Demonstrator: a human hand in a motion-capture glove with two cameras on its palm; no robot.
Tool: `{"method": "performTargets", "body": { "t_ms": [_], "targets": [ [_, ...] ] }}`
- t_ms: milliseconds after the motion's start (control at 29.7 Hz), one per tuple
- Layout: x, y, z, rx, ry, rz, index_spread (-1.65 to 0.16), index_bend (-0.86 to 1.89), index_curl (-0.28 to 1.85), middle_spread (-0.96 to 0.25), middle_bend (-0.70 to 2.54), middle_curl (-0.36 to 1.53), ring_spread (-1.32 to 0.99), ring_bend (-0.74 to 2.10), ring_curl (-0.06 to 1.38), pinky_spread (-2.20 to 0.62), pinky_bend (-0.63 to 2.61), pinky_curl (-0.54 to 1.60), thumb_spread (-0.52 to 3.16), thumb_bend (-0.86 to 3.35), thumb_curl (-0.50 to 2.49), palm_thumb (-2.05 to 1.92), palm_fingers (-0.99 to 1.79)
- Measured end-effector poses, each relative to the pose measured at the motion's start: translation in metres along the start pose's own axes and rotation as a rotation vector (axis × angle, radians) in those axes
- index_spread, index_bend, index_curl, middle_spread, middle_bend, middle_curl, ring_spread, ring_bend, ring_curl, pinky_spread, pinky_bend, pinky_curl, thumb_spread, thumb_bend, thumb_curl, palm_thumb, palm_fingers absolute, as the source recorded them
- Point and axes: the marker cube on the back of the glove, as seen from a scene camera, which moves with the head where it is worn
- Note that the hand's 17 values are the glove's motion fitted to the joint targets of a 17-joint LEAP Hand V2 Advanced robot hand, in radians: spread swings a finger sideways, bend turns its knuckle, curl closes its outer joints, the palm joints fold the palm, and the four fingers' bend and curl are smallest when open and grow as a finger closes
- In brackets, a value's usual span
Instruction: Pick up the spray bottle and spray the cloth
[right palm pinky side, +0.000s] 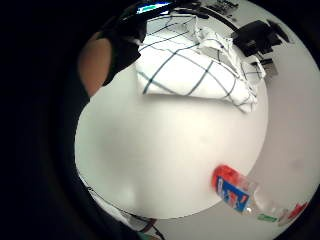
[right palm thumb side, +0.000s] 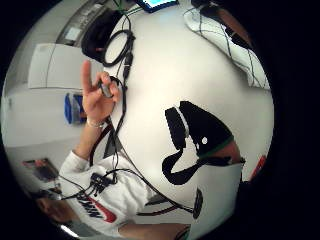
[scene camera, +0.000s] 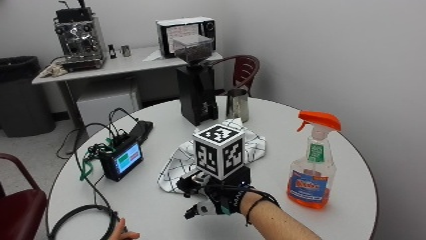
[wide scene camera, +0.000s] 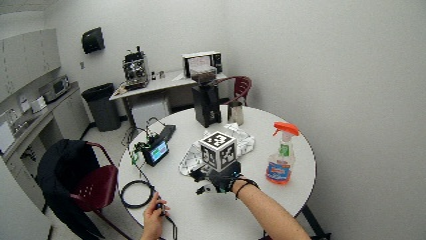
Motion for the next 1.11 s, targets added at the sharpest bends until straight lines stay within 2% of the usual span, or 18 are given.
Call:
{"method": "performTargets", "body": {
  "t_ms": [168, 404, 943, 1111],
  "targets": [
    [0.003, -0.003, 0.008, -0.026, 0.003, 0.015, -0.27, 0.14, 0.11, -0.04, 0.4, 0.16, -0.01, 0.33, 0.15, 0.16, 0.36, 0.15, 0.67, 0.3, 0.12, 0.49, 0.6],
    [0.01, -0.005, 0.011, -0.04, -0.011, 0.044, -0.34, 0.13, 0.16, -0.05, 0.4, 0.22, -0.02, 0.34, 0.2, 0.2, 0.36, 0.21, 0.92, 0.28, 0.16, 0.53, 0.58],
    [0.006, -0.007, -0.009, -0.016, 0.027, 0.04, -0.38, 0.12, 0.2, -0.05, 0.37, 0.29, -0.02, 0.33, 0.25, 0.22, 0.35, 0.27, 1.13, 0.19, 0.22, 0.56, 0.54],
    [0.006, 0.017, -0.013, -0.011, 0.016, 0.019, -0.38, 0.12, 0.2, -0.05, 0.35, 0.3, -0.02, 0.33, 0.26, 0.23, 0.35, 0.28, 1.15, 0.16, 0.24, 0.57, 0.52]
  ]
}}
